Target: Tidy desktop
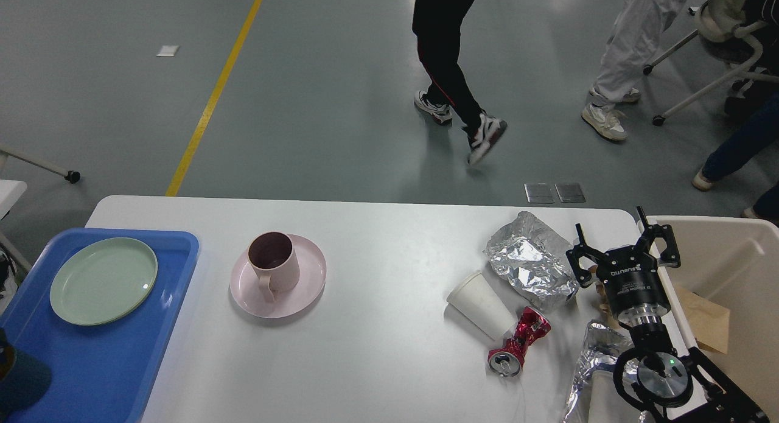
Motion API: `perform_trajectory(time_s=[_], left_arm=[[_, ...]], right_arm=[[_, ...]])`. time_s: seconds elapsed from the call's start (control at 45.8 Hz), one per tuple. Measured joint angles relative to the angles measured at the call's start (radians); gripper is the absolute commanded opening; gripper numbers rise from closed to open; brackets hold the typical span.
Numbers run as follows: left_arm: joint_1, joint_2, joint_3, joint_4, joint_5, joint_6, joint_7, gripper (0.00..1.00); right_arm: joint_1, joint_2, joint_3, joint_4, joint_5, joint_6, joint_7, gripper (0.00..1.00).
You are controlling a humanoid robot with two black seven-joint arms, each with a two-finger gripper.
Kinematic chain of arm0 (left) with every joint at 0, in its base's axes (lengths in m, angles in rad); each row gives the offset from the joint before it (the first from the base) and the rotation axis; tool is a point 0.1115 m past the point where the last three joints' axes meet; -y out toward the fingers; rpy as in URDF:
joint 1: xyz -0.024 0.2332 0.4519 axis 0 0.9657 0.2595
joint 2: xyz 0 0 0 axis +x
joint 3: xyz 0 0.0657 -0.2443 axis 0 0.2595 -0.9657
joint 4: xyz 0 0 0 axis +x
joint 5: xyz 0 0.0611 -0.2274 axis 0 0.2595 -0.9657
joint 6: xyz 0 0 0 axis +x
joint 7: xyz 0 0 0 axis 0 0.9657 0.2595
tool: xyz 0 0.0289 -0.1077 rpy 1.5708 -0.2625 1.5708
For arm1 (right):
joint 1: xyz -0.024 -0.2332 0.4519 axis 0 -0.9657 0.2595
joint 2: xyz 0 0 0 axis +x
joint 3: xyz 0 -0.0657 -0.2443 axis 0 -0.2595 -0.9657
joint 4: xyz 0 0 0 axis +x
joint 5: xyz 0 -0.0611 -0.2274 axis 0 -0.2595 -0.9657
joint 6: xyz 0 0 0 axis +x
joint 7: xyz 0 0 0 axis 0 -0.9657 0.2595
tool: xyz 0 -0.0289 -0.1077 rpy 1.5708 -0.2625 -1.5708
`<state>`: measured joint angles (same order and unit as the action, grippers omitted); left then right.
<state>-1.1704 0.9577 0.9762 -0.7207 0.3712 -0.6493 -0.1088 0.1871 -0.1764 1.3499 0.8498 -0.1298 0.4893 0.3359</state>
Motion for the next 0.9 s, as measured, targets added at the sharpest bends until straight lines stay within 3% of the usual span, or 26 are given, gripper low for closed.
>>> perform_trajectory(time_s=[0.24, 0.459, 0.721, 0.896], left_arm=[[-0.31, 0.03, 0.273, -0.129, 0.0, -0.051, 0.019, 0.96], [-0.678, -0.015, 0.523, -0.314, 0.0, -0.065, 0.026, 0.96], [-1.164, -0.242, 0.691, -0.661, -0.069, -0.088, 0.022, 0.96], [-1.34, -0.479, 0.664, -0.833, -0.251, -0.084, 0.023, 0.96]], right_arm=[[0.0, 0.0, 0.0, 0.0, 0.001, 0.0, 0.0, 1.0], [0.0, 0.0, 0.0, 0.0, 0.001, 0.0, 0.0, 1.0], [0.0, 0.0, 0.0, 0.0, 0.0, 0.0, 0.0, 1.0], [0.0, 0.0, 0.0, 0.0, 0.0, 0.0, 0.0, 1.0]])
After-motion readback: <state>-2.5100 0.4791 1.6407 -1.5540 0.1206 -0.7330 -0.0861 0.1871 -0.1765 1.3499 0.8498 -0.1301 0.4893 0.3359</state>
